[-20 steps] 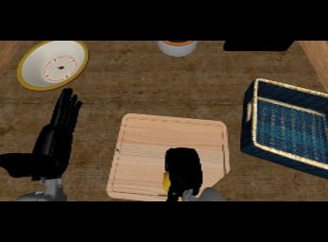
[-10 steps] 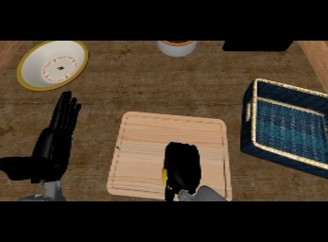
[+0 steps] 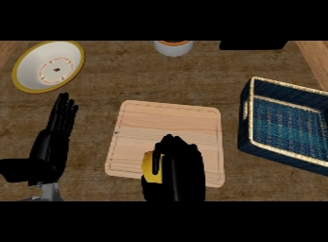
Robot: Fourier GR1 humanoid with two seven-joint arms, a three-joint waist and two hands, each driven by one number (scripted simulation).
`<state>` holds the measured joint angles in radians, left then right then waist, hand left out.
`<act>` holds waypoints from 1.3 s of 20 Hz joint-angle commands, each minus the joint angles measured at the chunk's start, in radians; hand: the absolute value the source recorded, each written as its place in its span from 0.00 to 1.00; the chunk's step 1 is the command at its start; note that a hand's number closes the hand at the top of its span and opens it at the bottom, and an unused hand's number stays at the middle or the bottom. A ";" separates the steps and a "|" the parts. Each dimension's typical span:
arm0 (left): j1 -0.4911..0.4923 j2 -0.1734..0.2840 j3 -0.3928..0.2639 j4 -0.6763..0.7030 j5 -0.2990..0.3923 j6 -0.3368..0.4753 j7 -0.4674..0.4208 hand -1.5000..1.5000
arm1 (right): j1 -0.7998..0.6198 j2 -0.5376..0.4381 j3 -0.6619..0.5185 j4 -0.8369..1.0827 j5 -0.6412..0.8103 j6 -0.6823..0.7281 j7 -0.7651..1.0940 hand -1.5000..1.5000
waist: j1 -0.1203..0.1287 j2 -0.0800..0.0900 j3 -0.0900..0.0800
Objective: Pick the lemon from the cutting board and place it in the basket
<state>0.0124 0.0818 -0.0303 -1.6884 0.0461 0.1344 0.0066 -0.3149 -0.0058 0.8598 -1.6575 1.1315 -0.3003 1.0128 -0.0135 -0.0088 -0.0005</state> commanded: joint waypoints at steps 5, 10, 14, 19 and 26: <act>-0.014 -0.012 0.002 0.055 -0.017 0.008 -0.027 0.50 | 0.009 0.005 0.047 -0.478 0.138 0.174 0.226 1.00 | -0.006 0.000 -0.001; -0.029 -0.001 0.019 0.028 0.006 -0.003 0.004 0.50 | 0.069 0.005 0.060 -0.618 0.213 0.293 0.308 1.00 | -0.001 0.002 -0.001; 0.012 0.002 0.005 -0.006 0.004 -0.016 -0.003 0.50 | 0.091 0.005 -0.085 -0.633 0.202 0.410 0.270 1.00 | 0.004 0.004 -0.001; -0.027 -0.014 0.007 0.020 -0.017 0.015 -0.002 0.50 | 0.157 -0.072 -0.188 -0.700 0.220 0.532 0.194 1.00 | 0.001 0.007 0.000; -0.004 -0.009 0.002 -0.038 -0.004 -0.004 0.028 0.50 | 0.234 -0.135 -0.501 -0.774 0.027 0.524 0.020 1.00 | 0.015 0.010 0.001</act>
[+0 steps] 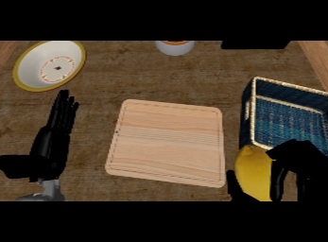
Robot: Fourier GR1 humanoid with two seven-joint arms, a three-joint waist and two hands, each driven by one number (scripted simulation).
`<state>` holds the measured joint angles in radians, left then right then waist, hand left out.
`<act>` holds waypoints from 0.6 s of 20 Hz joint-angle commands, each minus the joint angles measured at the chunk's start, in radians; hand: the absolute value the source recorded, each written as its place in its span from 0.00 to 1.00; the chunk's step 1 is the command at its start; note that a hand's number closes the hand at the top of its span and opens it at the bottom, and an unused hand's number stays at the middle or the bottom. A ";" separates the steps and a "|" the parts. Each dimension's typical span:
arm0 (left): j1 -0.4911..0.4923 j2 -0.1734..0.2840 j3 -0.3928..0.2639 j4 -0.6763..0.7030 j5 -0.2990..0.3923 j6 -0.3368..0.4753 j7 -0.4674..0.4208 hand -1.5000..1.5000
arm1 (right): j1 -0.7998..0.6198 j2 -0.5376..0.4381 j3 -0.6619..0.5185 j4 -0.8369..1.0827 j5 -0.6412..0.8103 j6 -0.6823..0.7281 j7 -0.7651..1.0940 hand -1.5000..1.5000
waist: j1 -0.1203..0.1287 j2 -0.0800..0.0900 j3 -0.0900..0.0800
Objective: Pick the lemon from the cutting board and place it in the basket
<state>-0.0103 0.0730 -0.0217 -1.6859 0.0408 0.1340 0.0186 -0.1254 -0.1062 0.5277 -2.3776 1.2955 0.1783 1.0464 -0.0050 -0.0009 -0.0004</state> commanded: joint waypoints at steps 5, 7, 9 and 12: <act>0.039 -0.010 -0.021 -0.027 -0.016 -0.008 0.003 0.50 | 0.082 -0.011 -0.241 -0.055 -0.129 0.038 -0.074 1.00 | 0.004 0.000 0.001; 0.051 -0.006 -0.020 -0.055 -0.025 0.000 0.006 0.50 | 0.084 -0.054 -0.387 -0.020 -0.246 0.032 -0.178 1.00 | 0.006 0.001 0.001; 0.020 -0.001 0.009 -0.009 0.008 -0.027 -0.019 0.50 | 0.046 -0.061 -0.443 0.074 -0.266 0.051 -0.218 1.00 | 0.006 0.002 0.001; -0.028 0.005 0.038 0.086 0.018 -0.046 -0.054 0.50 | 0.156 -0.061 -0.447 0.019 -0.274 0.036 -0.271 1.00 | 0.000 0.001 0.001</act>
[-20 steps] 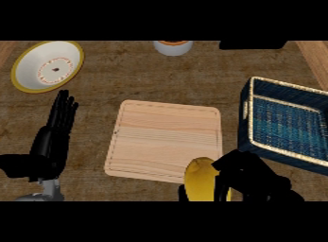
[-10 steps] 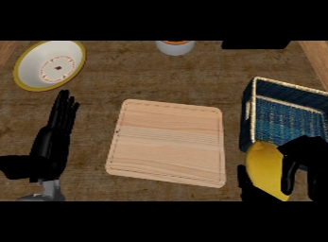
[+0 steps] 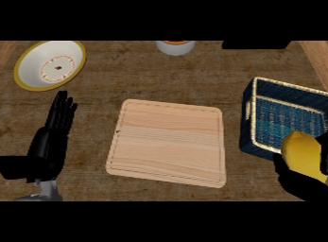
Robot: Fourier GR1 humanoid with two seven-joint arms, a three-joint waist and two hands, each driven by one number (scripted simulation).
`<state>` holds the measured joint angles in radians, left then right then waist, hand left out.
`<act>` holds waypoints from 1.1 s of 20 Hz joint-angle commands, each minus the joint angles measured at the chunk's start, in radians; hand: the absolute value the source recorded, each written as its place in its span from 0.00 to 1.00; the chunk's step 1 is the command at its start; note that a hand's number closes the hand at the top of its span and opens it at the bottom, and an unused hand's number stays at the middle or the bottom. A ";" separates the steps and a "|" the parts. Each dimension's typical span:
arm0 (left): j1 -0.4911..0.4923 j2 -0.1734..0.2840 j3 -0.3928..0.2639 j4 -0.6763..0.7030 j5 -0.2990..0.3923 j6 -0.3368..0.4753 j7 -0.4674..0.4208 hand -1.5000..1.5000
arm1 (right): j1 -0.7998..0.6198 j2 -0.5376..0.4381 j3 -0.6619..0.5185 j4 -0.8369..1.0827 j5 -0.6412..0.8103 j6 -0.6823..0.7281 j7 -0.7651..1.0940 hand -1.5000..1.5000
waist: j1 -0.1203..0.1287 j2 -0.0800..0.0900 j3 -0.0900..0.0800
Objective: Pick the lemon from the cutting board and place it in the basket
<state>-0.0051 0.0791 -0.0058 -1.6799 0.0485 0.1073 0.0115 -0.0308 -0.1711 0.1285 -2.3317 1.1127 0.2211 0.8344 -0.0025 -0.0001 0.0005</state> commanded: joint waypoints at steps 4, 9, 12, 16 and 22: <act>0.002 0.012 0.033 0.049 0.023 -0.043 -0.058 0.50 | -0.071 -0.051 -0.196 0.119 -0.168 0.061 -0.104 1.00 | 0.005 0.001 -0.001; 0.028 -0.027 -0.012 0.030 -0.033 0.002 -0.040 0.50 | 0.042 -0.054 -0.248 0.220 -0.176 -0.048 -0.258 1.00 | 0.002 0.000 0.000; 0.104 -0.023 -0.015 -0.075 -0.007 -0.018 -0.019 0.50 | 0.105 -0.021 -0.260 0.218 -0.203 -0.094 -0.314 1.00 | 0.003 -0.001 0.000; 0.013 -0.049 -0.032 -0.058 -0.049 0.037 0.058 0.50 | 0.160 -0.037 -0.327 0.259 -0.238 -0.143 -0.429 1.00 | -0.002 -0.001 0.000; 0.037 -0.022 0.007 -0.053 -0.019 -0.009 0.010 0.50 | 0.087 -0.043 -0.385 0.378 -0.259 -0.134 -0.424 1.00 | 0.002 0.000 0.000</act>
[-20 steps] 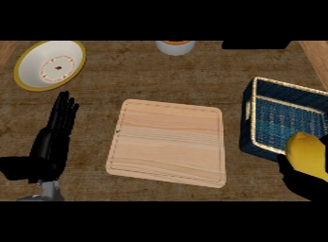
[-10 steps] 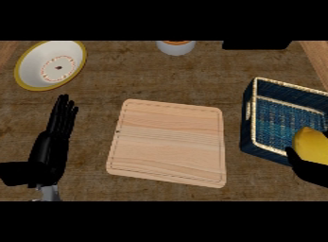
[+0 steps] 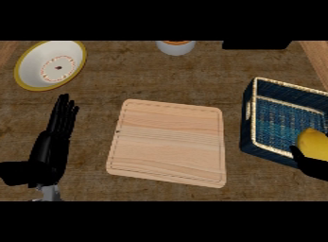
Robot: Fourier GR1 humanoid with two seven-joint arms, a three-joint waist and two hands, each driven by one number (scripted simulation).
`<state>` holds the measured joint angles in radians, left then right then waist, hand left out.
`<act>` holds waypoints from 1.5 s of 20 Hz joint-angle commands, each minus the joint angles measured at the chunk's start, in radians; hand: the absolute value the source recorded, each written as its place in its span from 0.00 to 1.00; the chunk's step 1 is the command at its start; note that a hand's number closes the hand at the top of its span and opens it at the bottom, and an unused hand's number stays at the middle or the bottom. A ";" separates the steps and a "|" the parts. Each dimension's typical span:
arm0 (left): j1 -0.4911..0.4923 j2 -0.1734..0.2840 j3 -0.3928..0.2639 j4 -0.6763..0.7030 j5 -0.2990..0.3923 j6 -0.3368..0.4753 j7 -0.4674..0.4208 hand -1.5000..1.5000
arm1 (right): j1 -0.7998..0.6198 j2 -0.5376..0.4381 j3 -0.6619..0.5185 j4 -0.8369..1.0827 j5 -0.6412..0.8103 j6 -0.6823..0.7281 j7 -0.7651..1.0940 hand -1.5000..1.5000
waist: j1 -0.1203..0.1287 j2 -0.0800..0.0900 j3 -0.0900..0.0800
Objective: Pick the lemon from the cutting board and place it in the basket
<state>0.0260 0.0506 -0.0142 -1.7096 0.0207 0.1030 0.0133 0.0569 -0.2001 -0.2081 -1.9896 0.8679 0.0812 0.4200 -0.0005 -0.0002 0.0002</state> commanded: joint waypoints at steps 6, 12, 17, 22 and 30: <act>-0.032 0.017 0.062 0.035 0.041 -0.027 -0.021 0.50 | -0.044 -0.023 -0.096 0.135 -0.051 -0.011 -0.033 0.00 | 0.001 0.000 0.000; -0.059 0.016 0.035 0.057 0.005 -0.031 -0.009 0.50 | -0.039 0.004 -0.119 0.241 -0.088 -0.133 -0.196 0.00 | 0.001 0.001 0.000; -0.008 -0.006 0.005 -0.007 -0.021 -0.003 0.018 0.50 | -0.022 0.021 -0.161 0.155 -0.169 -0.170 -0.253 0.00 | -0.001 -0.001 0.000; -0.043 -0.009 0.023 0.030 -0.005 -0.008 0.007 0.50 | -0.050 0.007 -0.184 0.011 -0.136 -0.181 -0.160 0.00 | -0.003 -0.001 0.000; 0.002 0.001 0.019 -0.028 -0.001 -0.021 0.024 0.50 | 0.018 -0.076 -0.411 -0.136 -0.300 -0.101 -0.073 0.00 | -0.006 -0.003 0.000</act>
<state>0.0007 0.0444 0.0058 -1.6974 0.0131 0.0908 0.0233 0.0578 -0.2362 -0.5160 -2.0530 0.6460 -0.0575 0.2962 -0.0052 -0.0016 -0.0001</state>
